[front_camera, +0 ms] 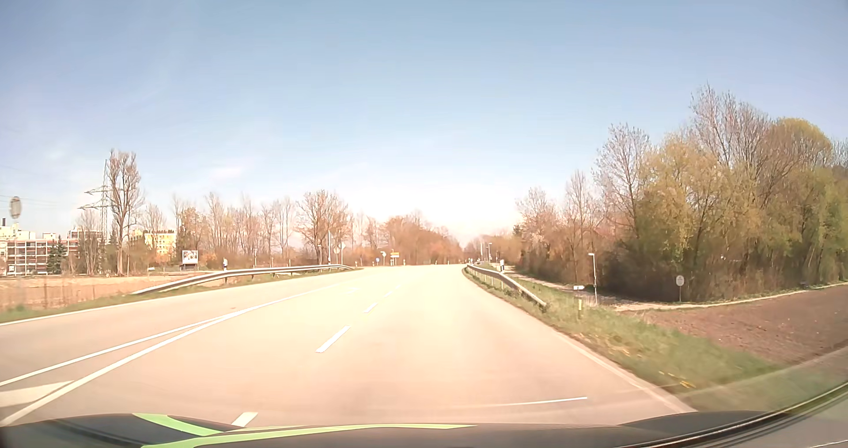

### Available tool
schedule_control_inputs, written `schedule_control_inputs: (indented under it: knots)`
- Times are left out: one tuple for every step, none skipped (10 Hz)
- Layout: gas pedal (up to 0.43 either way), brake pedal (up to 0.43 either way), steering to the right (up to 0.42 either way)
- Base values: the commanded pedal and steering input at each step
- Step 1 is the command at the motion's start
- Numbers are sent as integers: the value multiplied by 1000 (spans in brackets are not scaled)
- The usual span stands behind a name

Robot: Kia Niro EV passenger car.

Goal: Follow the waypoints while adhering to traffic rules and regulations

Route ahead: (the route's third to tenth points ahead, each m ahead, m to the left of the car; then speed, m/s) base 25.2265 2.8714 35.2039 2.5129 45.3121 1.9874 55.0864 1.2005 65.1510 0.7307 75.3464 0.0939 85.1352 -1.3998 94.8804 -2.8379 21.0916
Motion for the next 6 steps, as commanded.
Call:
schedule_control_inputs:
  knots:
    - [220,0,11]
    - [220,0,11]
    - [209,0,10]
    - [189,0,10]
    - [177,0,8]
    - [157,0,7]
